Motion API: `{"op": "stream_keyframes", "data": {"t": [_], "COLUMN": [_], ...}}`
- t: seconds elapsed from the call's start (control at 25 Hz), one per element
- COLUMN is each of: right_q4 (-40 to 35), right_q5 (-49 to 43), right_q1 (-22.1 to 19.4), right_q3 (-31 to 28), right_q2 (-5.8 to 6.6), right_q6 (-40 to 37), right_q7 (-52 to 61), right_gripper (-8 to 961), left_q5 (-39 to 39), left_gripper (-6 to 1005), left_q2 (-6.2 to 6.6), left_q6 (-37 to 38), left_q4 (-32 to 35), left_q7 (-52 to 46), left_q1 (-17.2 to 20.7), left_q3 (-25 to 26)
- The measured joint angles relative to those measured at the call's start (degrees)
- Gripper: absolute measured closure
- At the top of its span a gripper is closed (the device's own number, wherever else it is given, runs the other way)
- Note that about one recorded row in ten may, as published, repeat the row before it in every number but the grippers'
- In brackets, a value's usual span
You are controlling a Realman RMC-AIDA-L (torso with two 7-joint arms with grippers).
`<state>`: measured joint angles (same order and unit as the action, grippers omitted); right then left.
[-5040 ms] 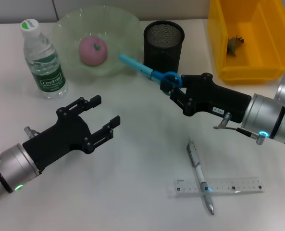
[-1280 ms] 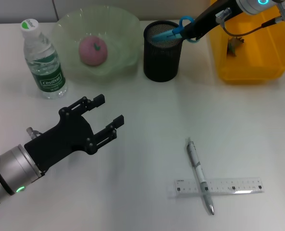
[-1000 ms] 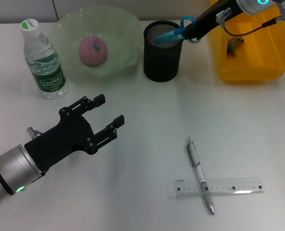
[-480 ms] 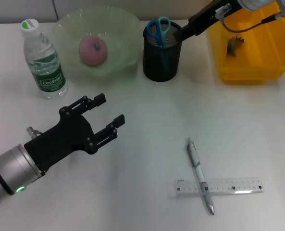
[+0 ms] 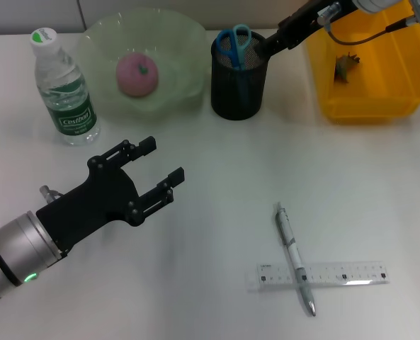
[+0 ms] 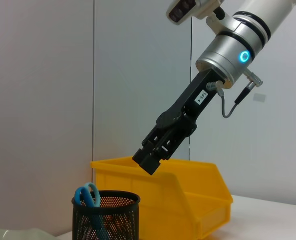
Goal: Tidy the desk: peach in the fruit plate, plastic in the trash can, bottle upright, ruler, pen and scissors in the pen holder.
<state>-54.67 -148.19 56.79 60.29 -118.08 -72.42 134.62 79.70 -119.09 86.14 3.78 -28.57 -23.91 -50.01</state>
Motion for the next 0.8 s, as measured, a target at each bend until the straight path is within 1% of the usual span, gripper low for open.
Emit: {"op": "stream_keyframes", "data": {"t": [0.16, 0.32, 0.44, 0.56, 0.68, 0.8], "right_q4": [-0.93, -5.98, -10.06, -11.40, -10.60, -7.26], "right_q5": [0.59, 5.59, 15.39, 26.52, 37.38, 44.18], "right_q1": [-0.79, -5.01, -9.94, -14.89, -19.53, -22.16], "right_q3": [-0.13, -0.34, -0.43, -0.77, -2.43, -5.14], "right_q2": [-0.22, -1.00, -1.01, -0.80, -0.45, 0.05], "right_q6": [0.00, 0.04, -0.19, -1.16, -4.63, -11.12], "right_q7": [-0.88, -3.53, -6.91, -12.23, -19.16, -25.74], "right_gripper": [300, 300, 301, 301, 301, 301], "left_q5": [-0.04, -0.07, -0.08, -0.08, -0.08, -0.08], "left_gripper": [323, 323, 323, 323, 324, 324], "left_q2": [0.00, 0.01, 0.10, 0.20, 0.32, 0.33], "left_q6": [0.00, 0.02, 0.04, 0.14, 0.28, 0.34], "left_q4": [0.00, 0.00, 0.00, 0.34, 0.55, 0.60], "left_q7": [0.00, 0.00, -0.10, -0.64, -0.98, -1.06], "left_q1": [0.00, 0.00, 0.01, 0.08, 0.21, 0.24], "left_q3": [0.00, 0.00, 0.00, -0.14, -0.24, -0.25]}}
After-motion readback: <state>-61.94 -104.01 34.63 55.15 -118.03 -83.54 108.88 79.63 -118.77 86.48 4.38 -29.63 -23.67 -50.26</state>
